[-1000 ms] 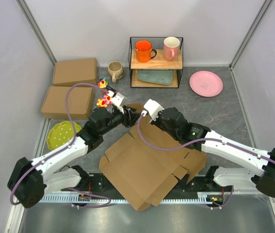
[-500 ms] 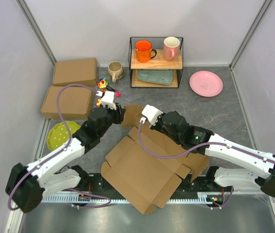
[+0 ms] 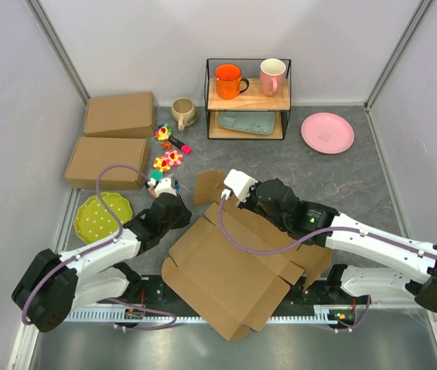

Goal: Fold the paper box

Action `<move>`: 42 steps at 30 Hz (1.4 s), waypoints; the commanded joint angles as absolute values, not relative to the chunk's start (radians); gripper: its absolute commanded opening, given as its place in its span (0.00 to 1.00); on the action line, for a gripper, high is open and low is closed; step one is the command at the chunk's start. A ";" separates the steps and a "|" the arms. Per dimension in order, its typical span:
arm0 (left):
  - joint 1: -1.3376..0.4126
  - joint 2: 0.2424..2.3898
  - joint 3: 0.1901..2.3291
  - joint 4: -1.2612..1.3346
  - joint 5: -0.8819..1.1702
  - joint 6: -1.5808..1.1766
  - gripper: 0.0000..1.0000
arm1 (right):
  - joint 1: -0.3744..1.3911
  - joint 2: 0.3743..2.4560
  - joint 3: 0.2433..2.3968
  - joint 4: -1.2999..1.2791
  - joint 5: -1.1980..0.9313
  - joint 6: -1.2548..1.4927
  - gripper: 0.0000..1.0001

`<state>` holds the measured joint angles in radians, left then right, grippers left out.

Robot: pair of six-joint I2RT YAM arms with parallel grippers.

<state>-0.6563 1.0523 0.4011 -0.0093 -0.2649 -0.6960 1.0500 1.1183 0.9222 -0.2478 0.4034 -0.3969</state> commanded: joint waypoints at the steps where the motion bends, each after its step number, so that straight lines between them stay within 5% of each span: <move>1: -0.655 1.110 0.382 0.112 -0.230 -0.821 0.24 | 1.058 1.108 0.917 -0.213 0.426 -0.397 0.00; 26: -0.733 1.345 0.354 0.512 -0.086 -0.804 0.11 | 1.077 1.144 0.920 -0.207 0.417 -0.382 0.00; 42: -0.828 1.264 0.302 0.635 0.003 -0.721 0.06 | 1.094 1.152 0.916 -0.207 0.416 -0.373 0.00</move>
